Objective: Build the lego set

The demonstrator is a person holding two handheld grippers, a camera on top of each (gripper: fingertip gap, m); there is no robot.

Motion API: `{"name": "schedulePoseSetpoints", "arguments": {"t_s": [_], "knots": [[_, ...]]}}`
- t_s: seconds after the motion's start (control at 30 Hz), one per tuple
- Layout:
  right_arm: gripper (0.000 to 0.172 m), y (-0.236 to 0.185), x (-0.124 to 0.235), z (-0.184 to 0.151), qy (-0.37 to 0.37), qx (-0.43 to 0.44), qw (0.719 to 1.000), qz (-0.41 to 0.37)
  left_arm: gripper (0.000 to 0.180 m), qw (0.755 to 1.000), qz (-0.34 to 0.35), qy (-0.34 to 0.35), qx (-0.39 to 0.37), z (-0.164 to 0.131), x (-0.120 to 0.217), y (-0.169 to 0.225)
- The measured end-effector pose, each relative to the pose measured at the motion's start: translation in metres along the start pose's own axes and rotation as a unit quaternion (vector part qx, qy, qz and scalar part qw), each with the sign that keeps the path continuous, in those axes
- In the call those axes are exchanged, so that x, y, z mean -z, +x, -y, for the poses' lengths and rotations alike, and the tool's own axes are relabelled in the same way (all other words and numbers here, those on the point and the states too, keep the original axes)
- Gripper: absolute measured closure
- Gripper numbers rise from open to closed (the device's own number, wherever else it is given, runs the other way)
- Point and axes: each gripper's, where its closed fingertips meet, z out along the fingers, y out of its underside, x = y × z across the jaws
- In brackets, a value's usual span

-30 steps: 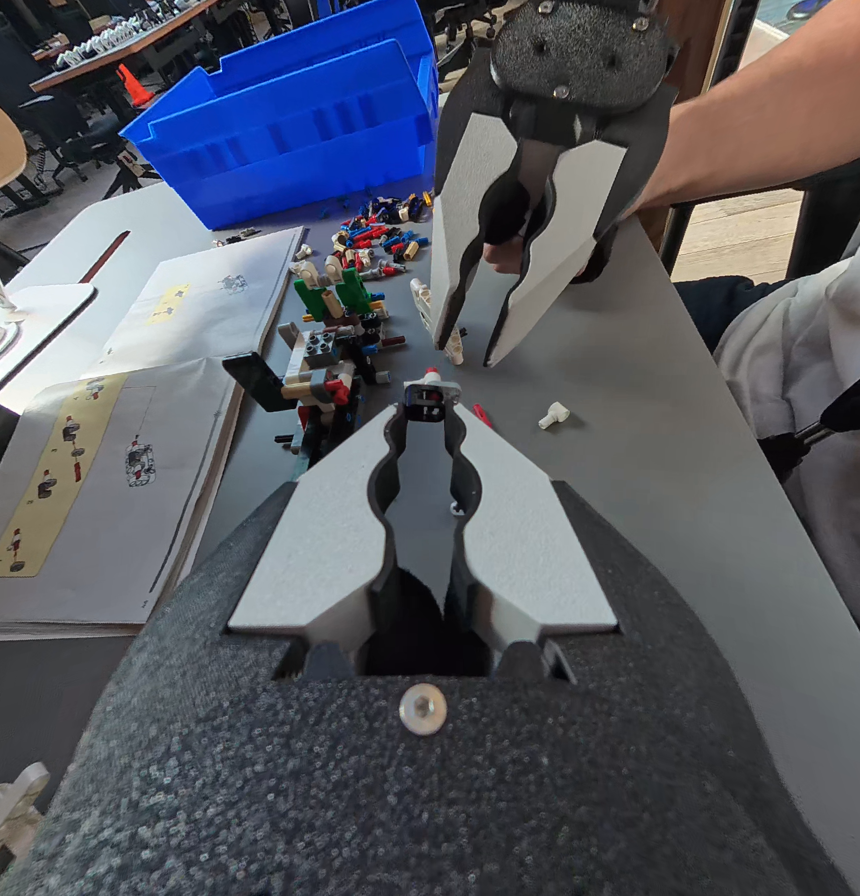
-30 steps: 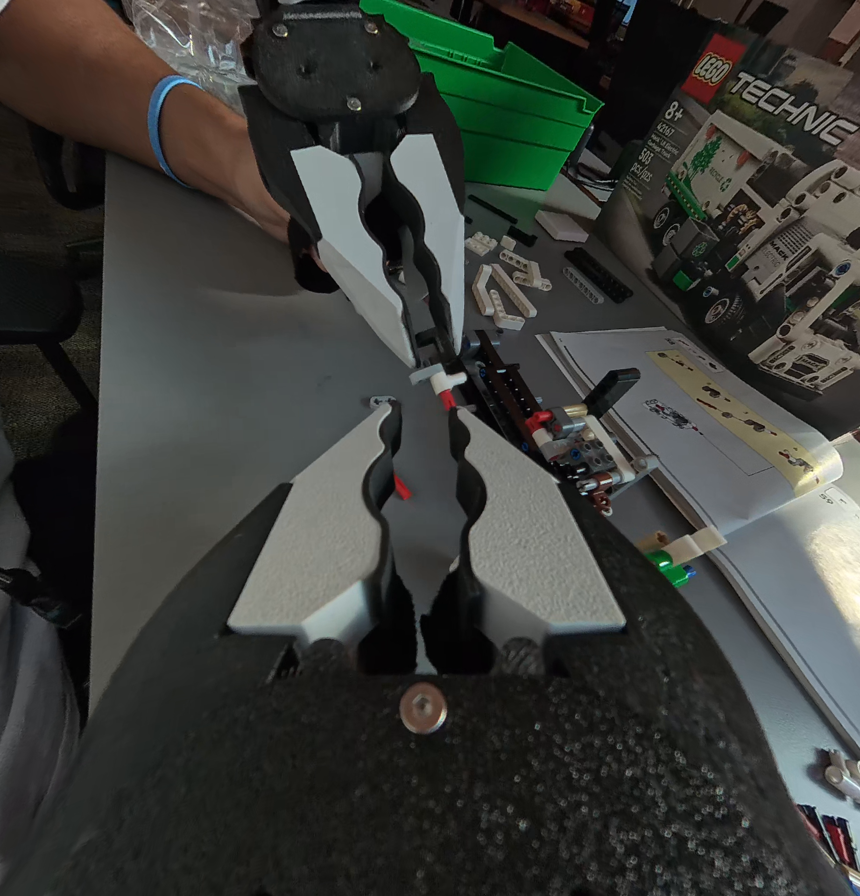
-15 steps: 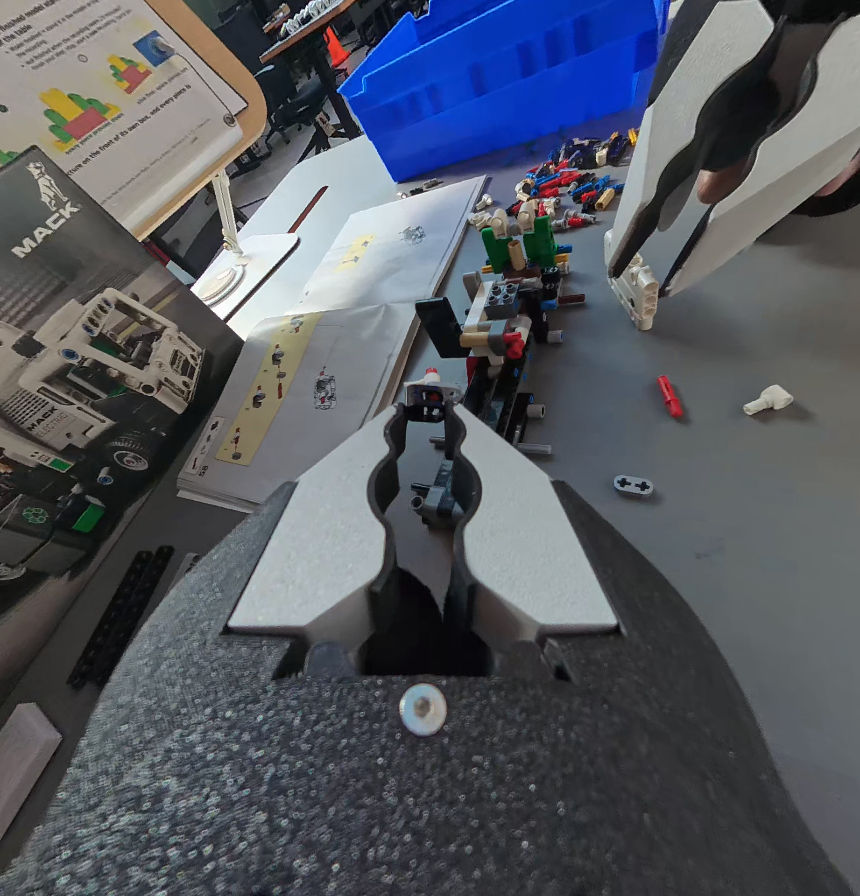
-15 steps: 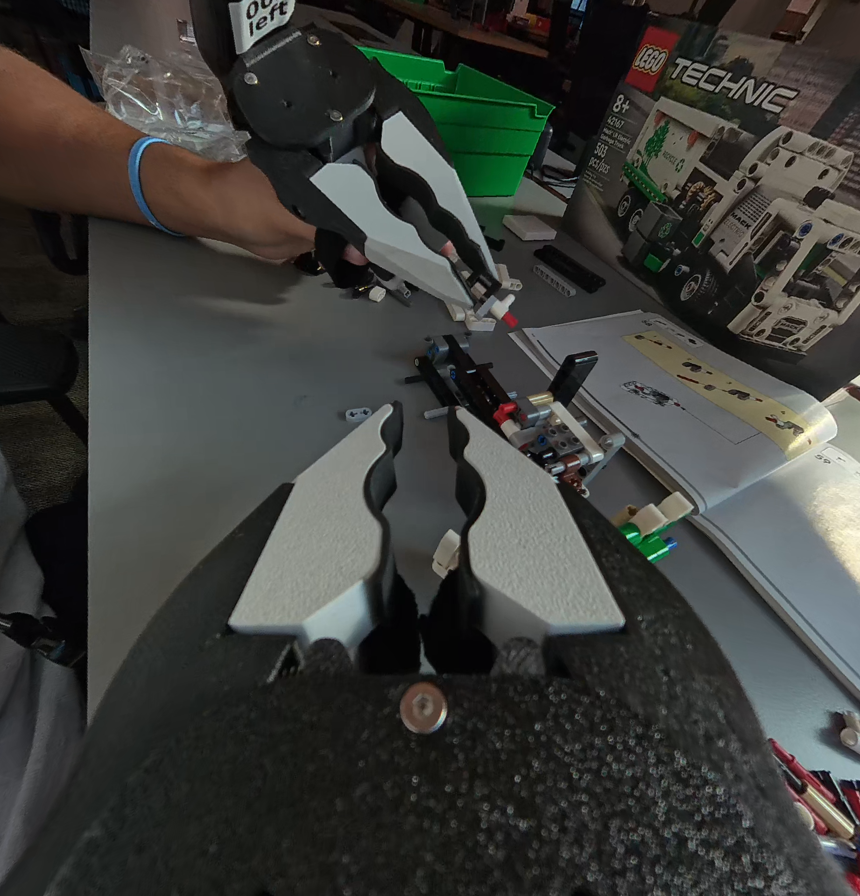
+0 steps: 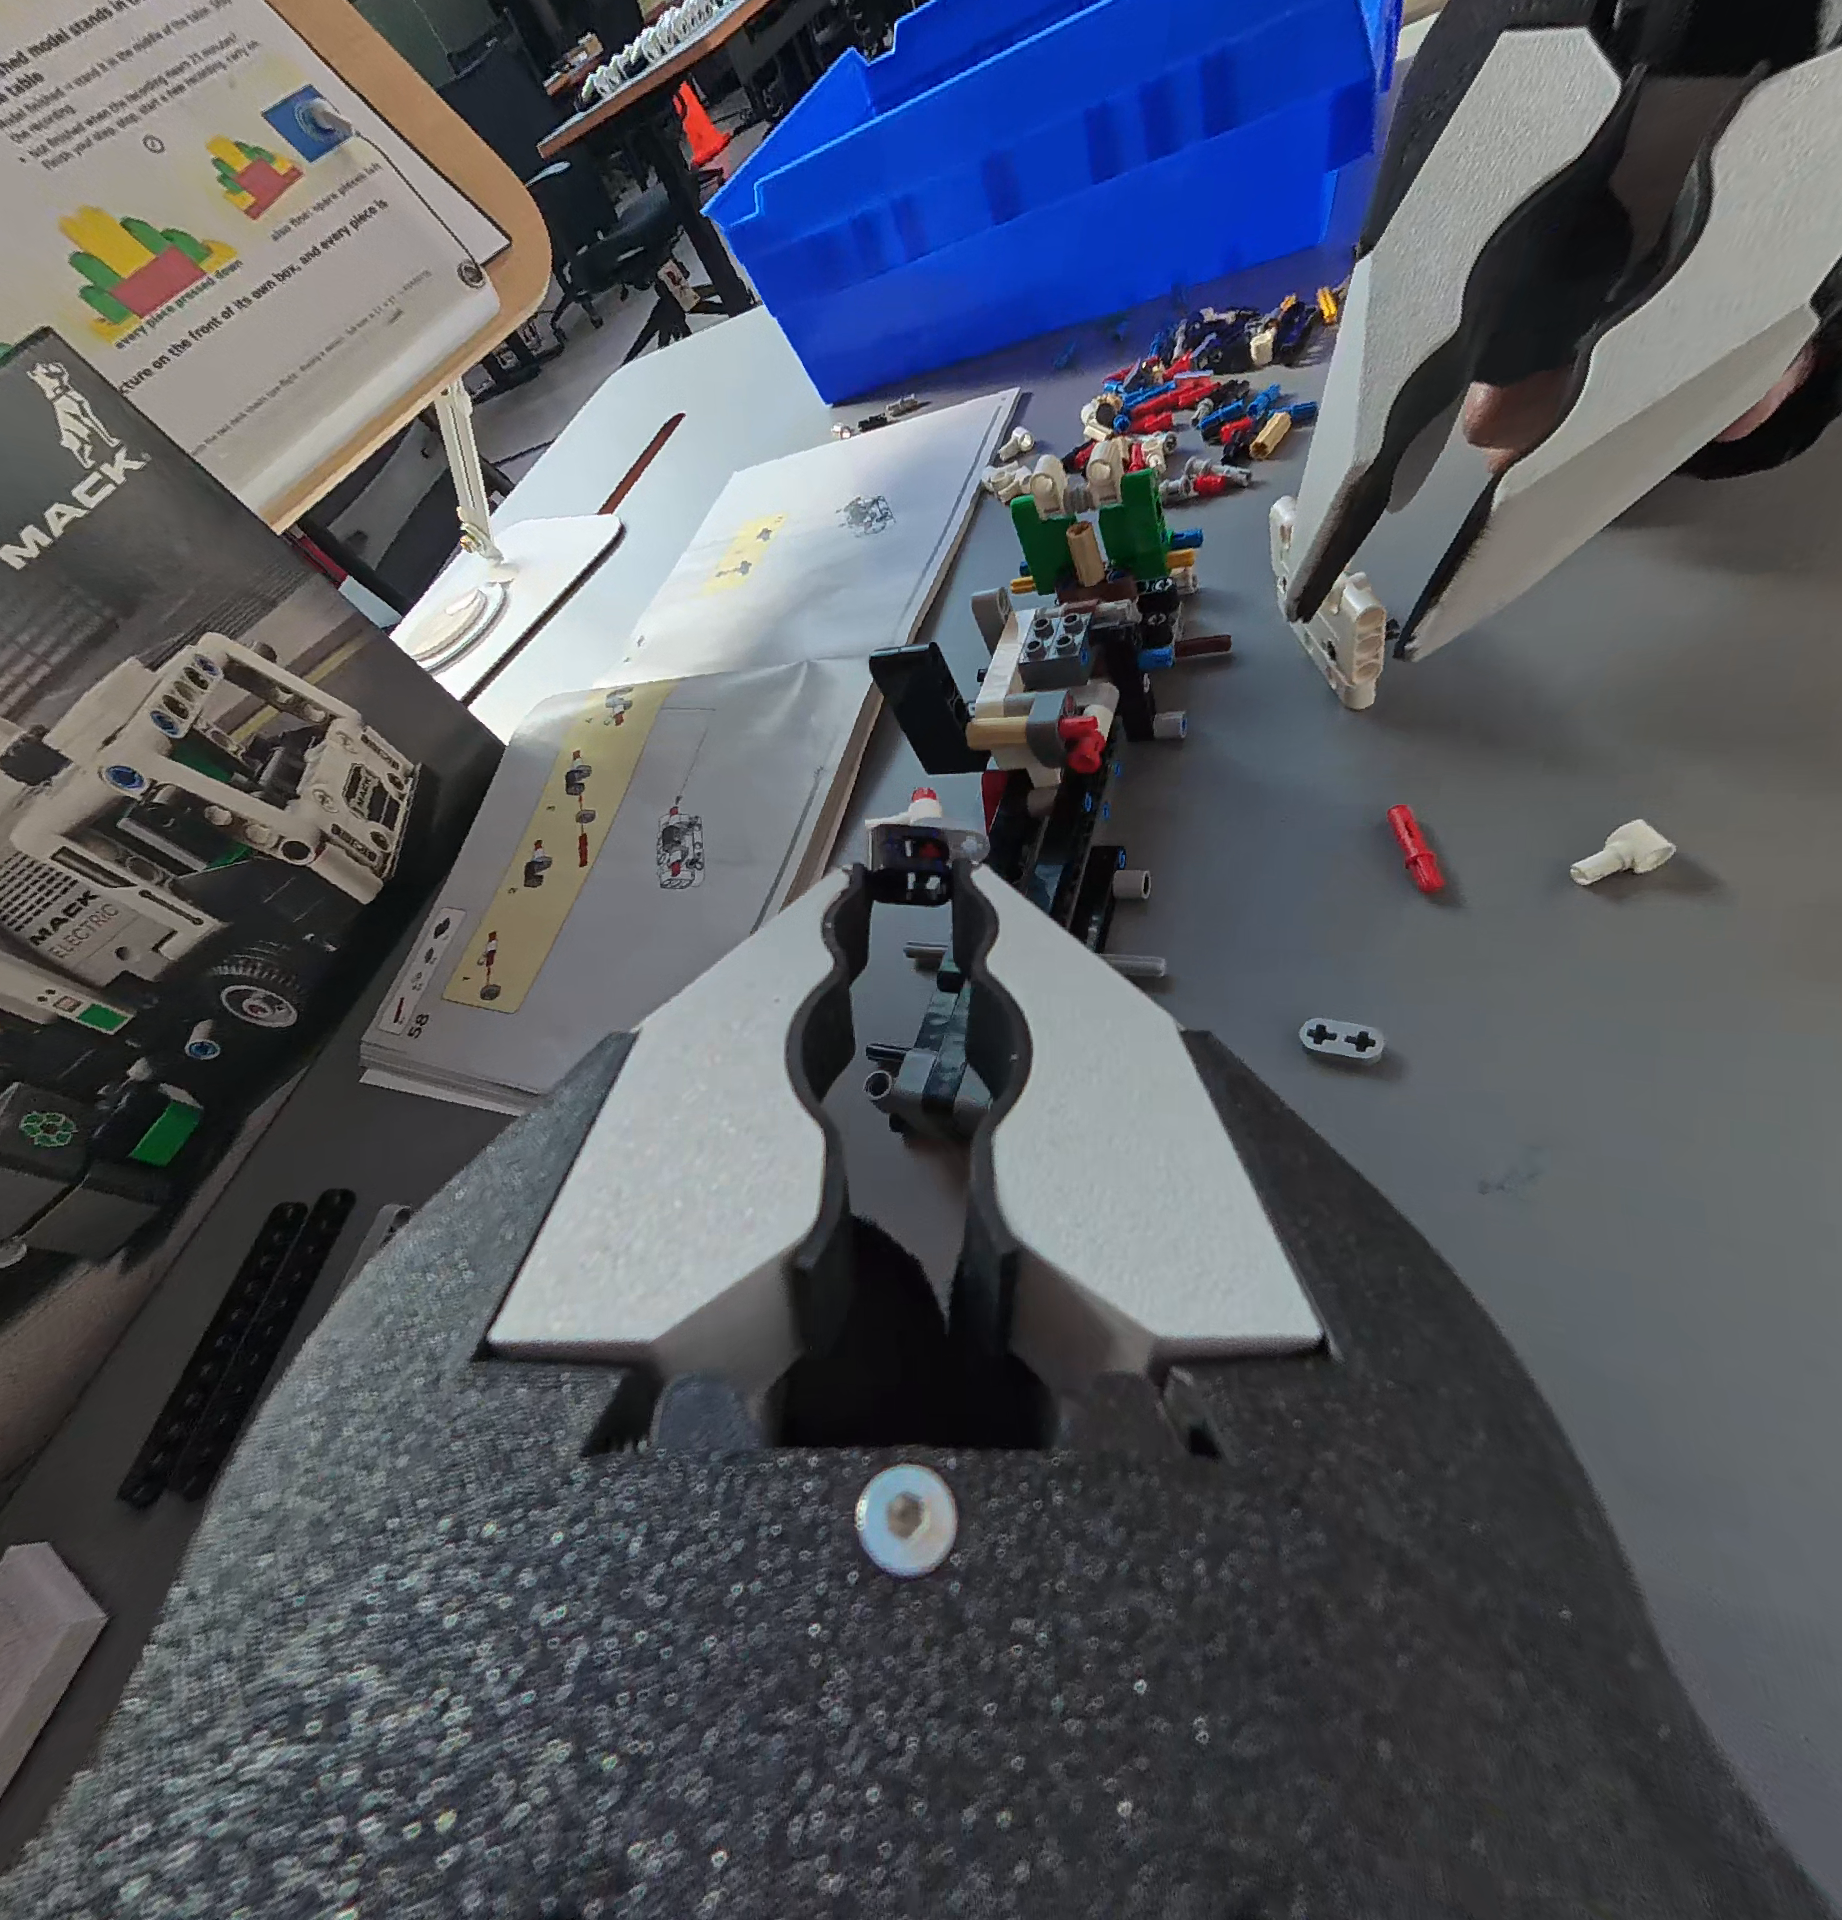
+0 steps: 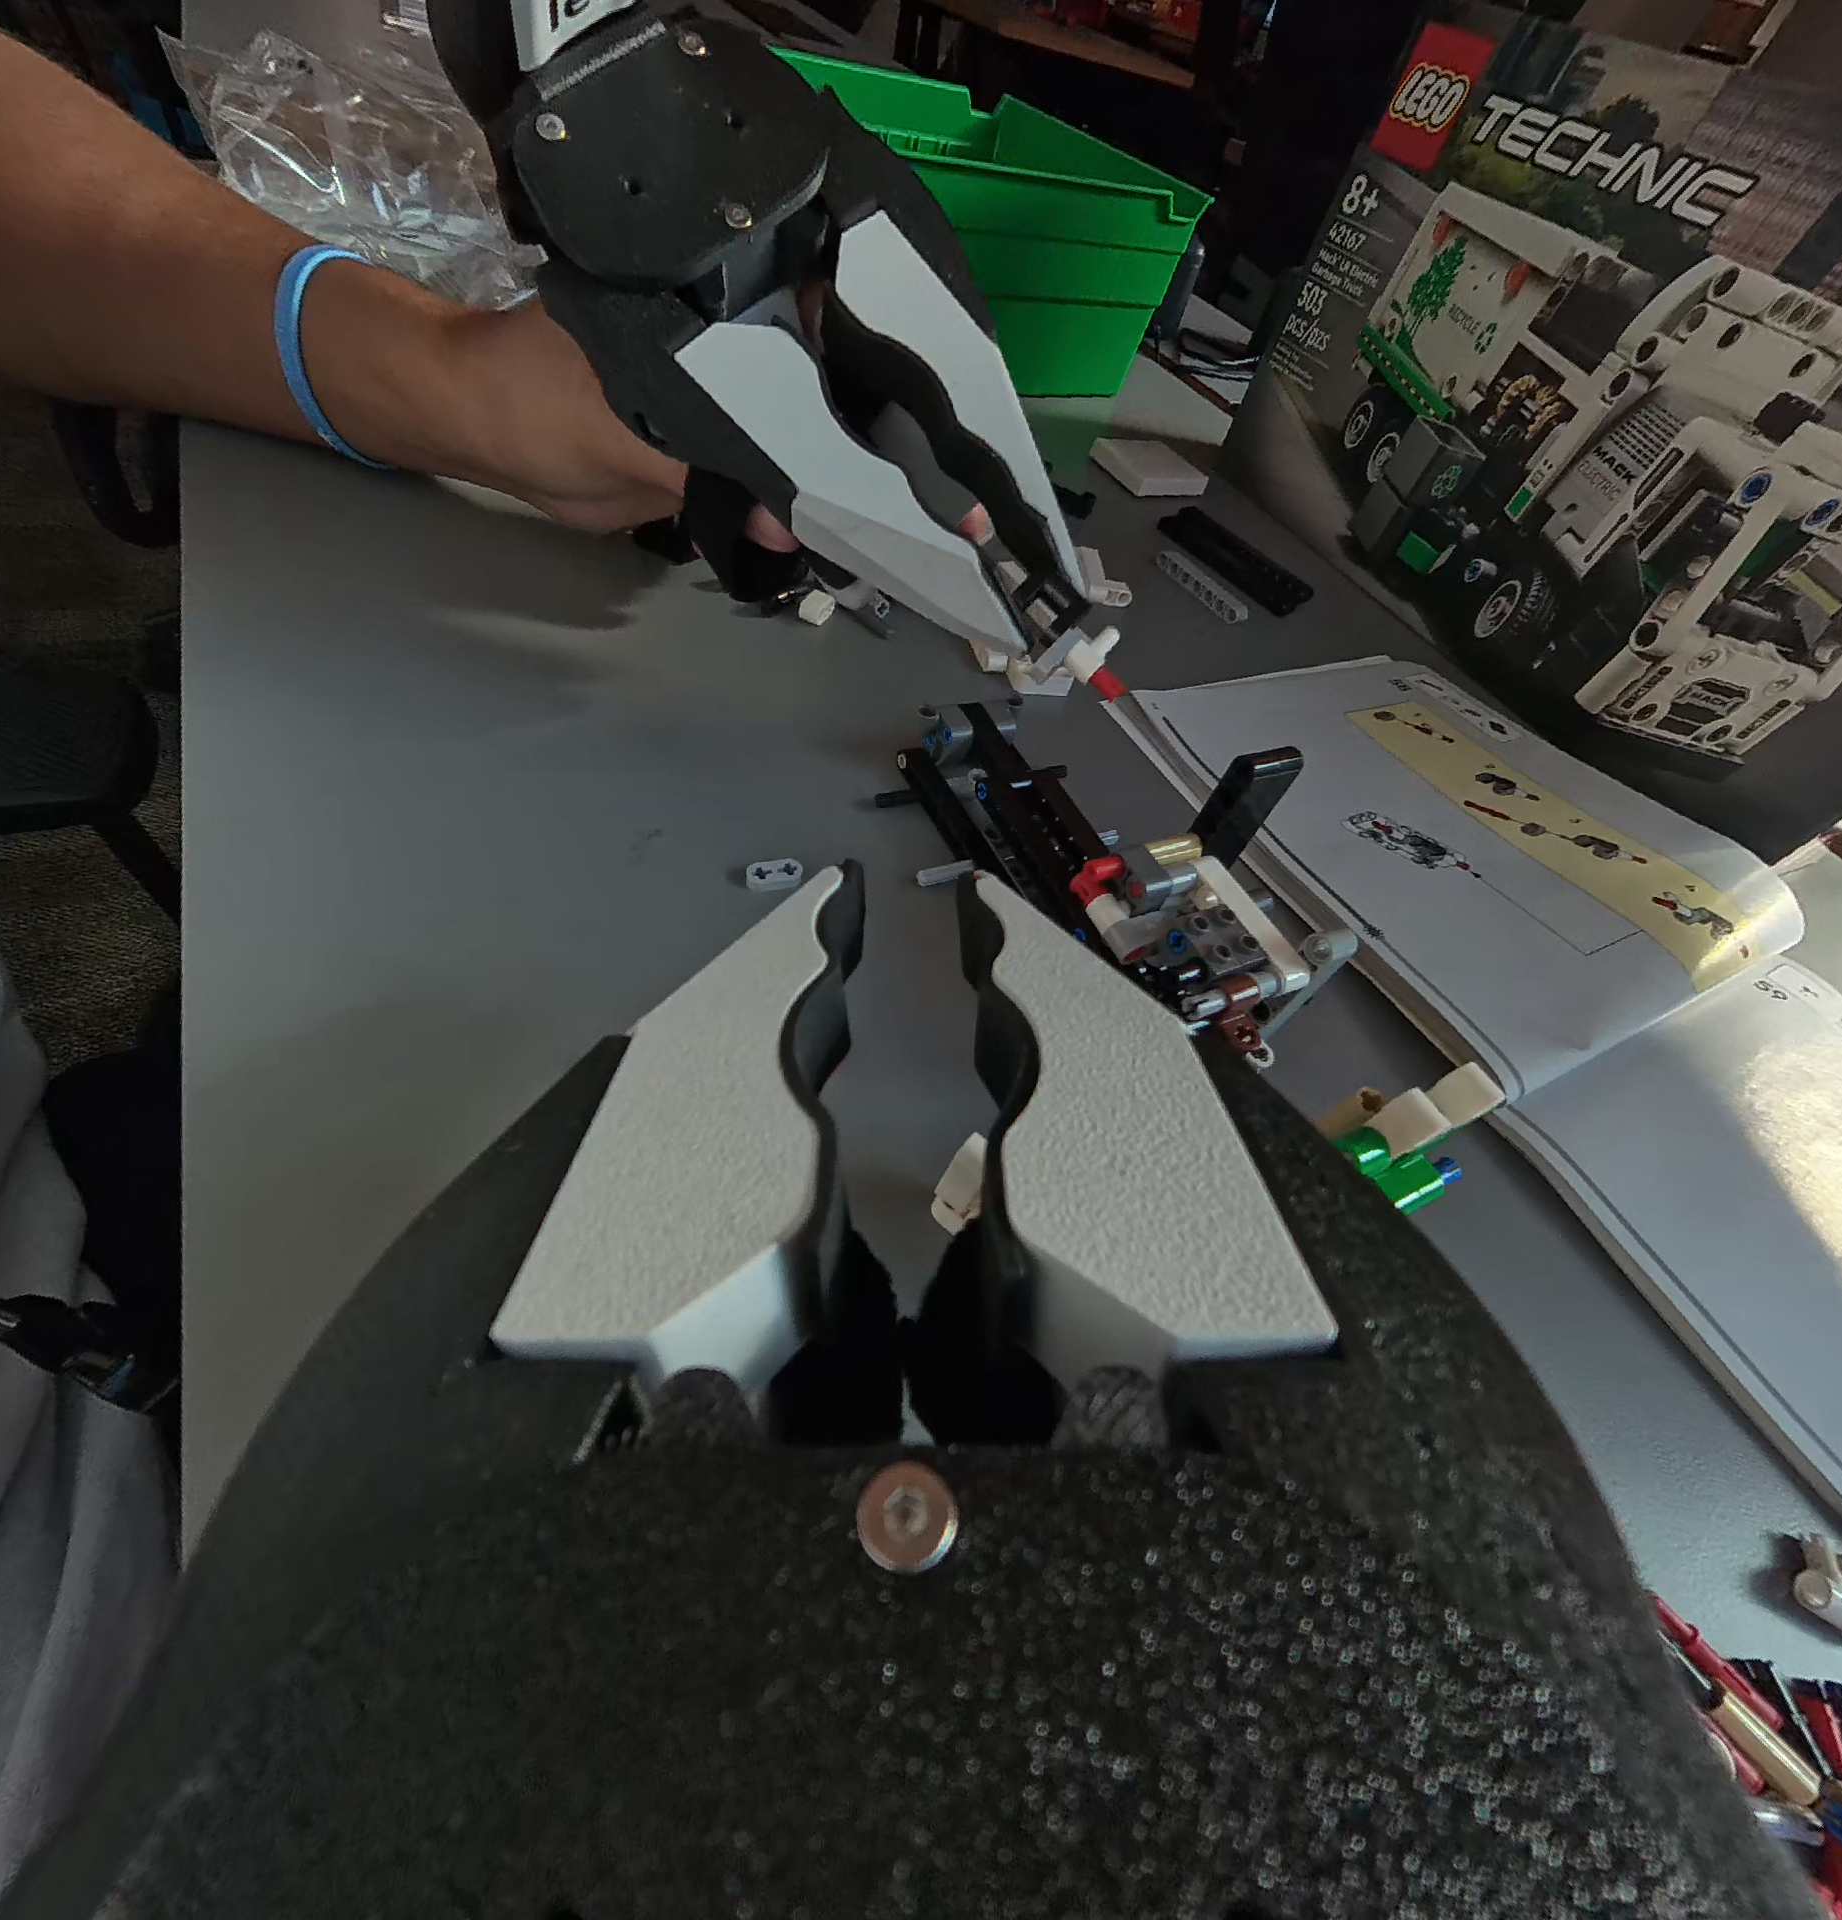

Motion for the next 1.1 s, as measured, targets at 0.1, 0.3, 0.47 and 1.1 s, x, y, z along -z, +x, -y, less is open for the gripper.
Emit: {"name": "schedulePoseSetpoints", "arguments": {"t_s": [0.1, 0.3, 0.47, 1.1], "knots": [[0.155, 0.000, 0.000, 0.000, -0.001, 0.001, 1.000, 0.000, 0.168, 1.000, -0.001, -0.002, -0.009, 0.000, -0.001, 0.002], [0.156, -0.001, 0.000, -0.001, -0.002, 0.001, 1.000, 0.001, 0.168, 1.000, -0.006, 0.000, -0.010, 0.001, 0.000, 0.005], [0.156, -0.002, -0.001, -0.001, -0.005, 0.004, 1.000, 0.002, 0.168, 1.000, -0.007, 0.002, -0.016, 0.002, 0.000, 0.006], [0.149, 0.013, -0.010, 0.002, -0.039, -0.175, 0.983, -0.043, 0.168, 0.995, -0.048, 0.015, -0.084, 0.014, -0.004, 0.055]]}}
